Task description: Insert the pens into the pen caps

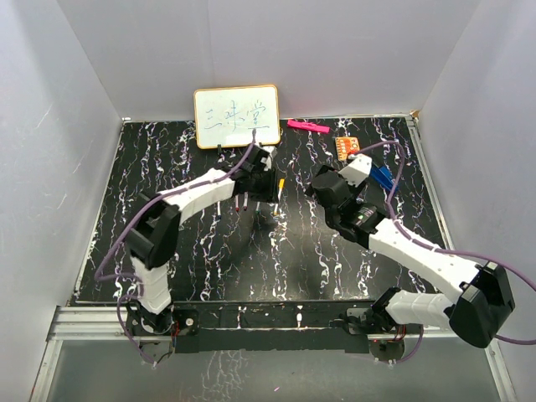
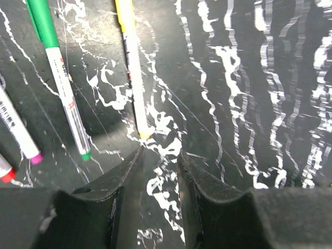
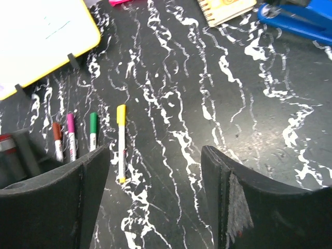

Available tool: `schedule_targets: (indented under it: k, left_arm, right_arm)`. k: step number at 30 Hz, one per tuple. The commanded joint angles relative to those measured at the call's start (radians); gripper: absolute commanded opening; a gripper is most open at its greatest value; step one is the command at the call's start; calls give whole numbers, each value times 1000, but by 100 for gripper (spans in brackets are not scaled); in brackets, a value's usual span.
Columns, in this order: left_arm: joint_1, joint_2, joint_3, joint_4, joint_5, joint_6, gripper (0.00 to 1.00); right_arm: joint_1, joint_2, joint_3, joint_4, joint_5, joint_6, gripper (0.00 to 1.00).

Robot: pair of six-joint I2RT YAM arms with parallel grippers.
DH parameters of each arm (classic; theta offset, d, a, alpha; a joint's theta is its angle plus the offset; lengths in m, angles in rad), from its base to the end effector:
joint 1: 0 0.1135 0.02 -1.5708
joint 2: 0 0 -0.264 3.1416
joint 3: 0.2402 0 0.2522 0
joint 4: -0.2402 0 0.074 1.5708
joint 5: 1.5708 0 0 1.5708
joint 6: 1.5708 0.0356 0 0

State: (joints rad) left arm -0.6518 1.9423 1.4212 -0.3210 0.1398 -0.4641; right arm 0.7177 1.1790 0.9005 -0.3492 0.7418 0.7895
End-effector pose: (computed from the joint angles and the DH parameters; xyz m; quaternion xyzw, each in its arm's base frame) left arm 0.3396 -0.2653 0.2081 0.1121 0.9256 -0.2436 0.2670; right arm 0.2059 0.1478 0.2890 0.1944 0.8238 0.0542 0.5297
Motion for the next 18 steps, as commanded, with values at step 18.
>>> schedule_targets:
  k: [18]
  left_arm:
    - [249, -832, -524, -25, -316, -72, 37]
  right_arm:
    - [-333, -251, -124, -195, 136, 109, 71]
